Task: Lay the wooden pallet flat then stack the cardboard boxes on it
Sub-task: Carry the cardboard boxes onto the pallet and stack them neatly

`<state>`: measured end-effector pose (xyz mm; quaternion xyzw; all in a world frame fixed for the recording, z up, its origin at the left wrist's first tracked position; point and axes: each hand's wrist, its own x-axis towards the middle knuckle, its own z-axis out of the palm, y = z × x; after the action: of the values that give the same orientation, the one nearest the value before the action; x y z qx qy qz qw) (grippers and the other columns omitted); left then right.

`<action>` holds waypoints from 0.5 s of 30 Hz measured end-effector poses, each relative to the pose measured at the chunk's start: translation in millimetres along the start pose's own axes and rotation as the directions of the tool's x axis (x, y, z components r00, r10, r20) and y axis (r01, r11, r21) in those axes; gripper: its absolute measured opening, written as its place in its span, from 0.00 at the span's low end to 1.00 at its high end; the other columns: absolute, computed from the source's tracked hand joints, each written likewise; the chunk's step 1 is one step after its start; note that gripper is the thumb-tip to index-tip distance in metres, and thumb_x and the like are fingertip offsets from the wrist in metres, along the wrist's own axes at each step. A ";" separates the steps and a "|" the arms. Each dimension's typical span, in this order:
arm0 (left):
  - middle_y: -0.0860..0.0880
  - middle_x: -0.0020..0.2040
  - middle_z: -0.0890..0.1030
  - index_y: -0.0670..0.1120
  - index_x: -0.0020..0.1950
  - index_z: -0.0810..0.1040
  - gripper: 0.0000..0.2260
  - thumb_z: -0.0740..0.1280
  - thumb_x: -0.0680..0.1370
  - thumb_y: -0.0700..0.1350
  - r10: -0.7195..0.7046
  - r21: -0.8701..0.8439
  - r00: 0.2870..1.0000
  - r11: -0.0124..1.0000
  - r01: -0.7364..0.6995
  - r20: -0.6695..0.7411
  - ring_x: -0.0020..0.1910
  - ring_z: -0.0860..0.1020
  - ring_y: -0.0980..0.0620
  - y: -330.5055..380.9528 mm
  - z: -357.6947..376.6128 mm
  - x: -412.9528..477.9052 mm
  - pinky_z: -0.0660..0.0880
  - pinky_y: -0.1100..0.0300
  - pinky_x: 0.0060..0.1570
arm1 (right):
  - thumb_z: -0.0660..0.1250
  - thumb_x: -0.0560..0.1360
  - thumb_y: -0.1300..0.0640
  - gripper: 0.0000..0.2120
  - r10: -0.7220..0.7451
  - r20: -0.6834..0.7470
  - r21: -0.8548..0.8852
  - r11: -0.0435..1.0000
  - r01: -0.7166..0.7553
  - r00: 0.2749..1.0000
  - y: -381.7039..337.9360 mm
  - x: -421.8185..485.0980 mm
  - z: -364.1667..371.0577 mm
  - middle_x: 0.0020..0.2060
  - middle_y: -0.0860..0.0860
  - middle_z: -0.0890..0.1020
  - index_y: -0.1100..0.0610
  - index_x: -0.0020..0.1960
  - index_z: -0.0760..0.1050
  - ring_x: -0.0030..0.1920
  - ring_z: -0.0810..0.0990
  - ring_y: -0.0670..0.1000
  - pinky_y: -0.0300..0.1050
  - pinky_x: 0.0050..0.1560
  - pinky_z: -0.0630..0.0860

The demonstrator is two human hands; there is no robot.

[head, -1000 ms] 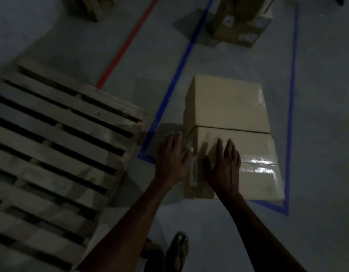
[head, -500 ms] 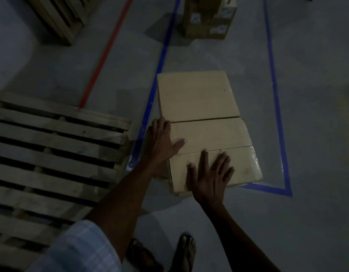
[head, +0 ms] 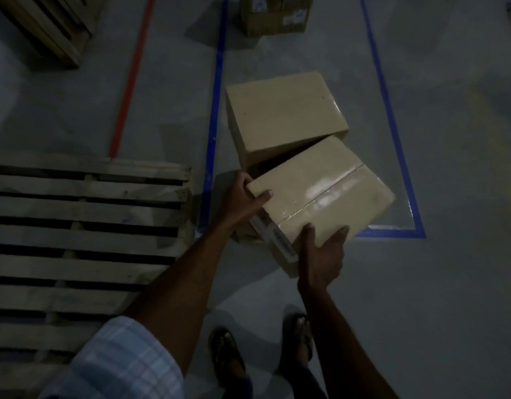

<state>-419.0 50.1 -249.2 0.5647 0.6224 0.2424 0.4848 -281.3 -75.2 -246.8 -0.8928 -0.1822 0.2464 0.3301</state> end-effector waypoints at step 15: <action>0.50 0.34 0.85 0.44 0.36 0.84 0.29 0.69 0.69 0.72 -0.119 0.094 0.921 0.982 0.165 -0.372 0.34 0.84 0.50 71.4 -131.4 -192.9 0.82 0.57 0.38 | 0.56 0.74 0.35 0.28 -0.351 0.171 -0.212 0.899 0.383 0.921 -79.7 -112.3 -146.5 0.35 0.58 0.81 0.57 0.31 0.78 0.40 0.80 0.60 0.47 0.44 0.72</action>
<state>-521.6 -81.0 -70.7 0.4920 0.7546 0.2681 0.3416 -303.4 -146.2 -60.0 -0.8580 -0.3968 0.2127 0.2475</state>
